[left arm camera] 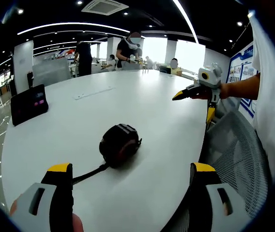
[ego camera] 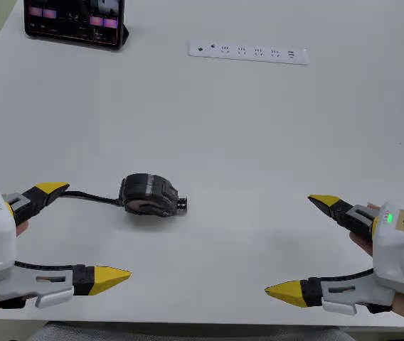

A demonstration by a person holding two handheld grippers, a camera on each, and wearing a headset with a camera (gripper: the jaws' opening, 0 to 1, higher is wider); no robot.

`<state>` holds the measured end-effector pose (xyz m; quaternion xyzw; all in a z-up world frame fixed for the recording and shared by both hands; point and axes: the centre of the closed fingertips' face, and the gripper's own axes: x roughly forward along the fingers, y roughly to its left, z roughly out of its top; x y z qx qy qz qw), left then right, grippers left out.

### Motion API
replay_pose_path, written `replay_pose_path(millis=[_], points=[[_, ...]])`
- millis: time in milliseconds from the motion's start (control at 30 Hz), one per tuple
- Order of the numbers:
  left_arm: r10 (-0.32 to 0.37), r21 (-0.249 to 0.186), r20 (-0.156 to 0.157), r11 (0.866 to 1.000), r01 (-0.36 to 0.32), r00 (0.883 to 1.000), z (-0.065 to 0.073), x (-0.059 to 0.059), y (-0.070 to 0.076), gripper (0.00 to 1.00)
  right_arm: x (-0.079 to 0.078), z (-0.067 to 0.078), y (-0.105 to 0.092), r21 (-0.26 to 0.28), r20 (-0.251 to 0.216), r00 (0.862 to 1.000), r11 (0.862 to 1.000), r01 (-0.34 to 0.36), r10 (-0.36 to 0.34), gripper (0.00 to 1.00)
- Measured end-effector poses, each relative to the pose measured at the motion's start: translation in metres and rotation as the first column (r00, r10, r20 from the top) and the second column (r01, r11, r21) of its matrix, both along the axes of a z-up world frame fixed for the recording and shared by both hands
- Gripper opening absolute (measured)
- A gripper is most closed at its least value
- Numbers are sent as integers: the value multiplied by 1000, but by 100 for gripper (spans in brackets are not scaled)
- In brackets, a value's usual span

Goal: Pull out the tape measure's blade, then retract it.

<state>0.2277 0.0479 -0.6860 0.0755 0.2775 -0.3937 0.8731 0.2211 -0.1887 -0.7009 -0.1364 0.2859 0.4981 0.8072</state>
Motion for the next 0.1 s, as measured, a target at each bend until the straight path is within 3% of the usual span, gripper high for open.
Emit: replay_pose_path(millis=[100], points=[[2, 1, 1, 1000, -2, 1000, 0, 0, 0, 99, -1, 0, 0, -1, -2, 1000, 1000, -2, 2, 99]])
